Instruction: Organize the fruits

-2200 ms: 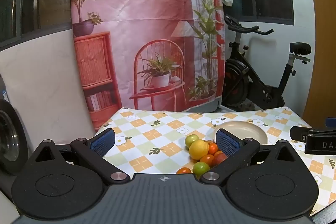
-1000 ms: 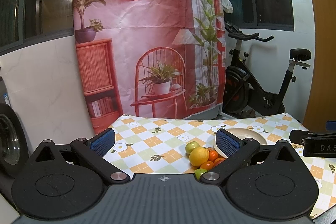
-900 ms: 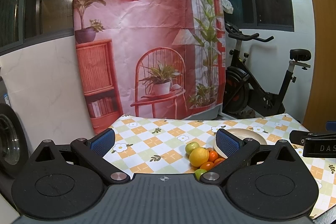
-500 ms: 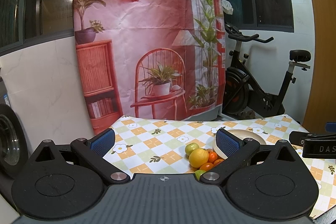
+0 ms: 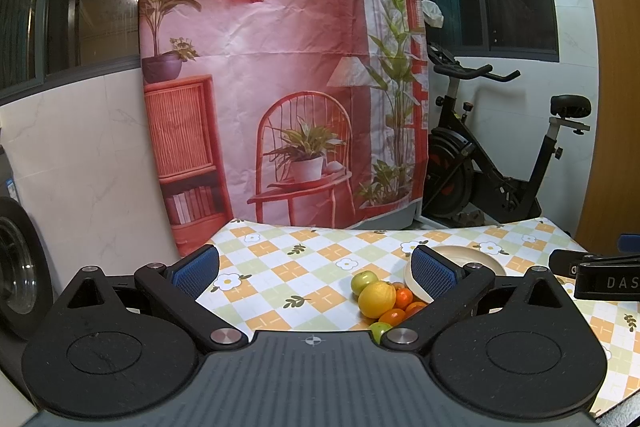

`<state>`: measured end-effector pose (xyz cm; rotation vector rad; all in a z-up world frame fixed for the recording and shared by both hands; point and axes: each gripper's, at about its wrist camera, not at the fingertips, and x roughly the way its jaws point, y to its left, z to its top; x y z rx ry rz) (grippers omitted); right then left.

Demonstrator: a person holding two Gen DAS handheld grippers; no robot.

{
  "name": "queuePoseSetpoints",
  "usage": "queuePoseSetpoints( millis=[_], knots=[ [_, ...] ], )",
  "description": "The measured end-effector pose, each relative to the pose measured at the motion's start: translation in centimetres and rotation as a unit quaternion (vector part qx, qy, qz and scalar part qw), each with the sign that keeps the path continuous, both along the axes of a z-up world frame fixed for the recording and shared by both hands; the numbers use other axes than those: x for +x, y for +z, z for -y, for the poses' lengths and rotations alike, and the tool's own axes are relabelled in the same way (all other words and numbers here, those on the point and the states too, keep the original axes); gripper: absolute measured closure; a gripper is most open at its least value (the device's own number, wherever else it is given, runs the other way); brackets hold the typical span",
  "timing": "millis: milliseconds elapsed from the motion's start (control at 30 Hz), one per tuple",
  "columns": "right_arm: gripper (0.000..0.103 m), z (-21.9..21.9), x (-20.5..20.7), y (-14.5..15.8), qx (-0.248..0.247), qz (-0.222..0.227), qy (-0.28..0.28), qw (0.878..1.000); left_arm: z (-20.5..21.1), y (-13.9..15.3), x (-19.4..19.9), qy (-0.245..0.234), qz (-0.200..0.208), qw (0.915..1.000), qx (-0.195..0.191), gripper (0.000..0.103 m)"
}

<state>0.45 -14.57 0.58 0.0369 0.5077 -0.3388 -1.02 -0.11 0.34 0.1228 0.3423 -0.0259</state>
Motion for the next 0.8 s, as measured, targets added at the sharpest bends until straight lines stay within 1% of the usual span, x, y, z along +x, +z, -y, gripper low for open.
queuePoseSetpoints(
  millis=[800],
  knots=[
    [0.000, 0.02, -0.01, -0.10, 0.002, -0.001, 0.000, 1.000, 0.04, -0.04, -0.19, -0.001, 0.000, 1.0000, -0.002, 0.000]
  ],
)
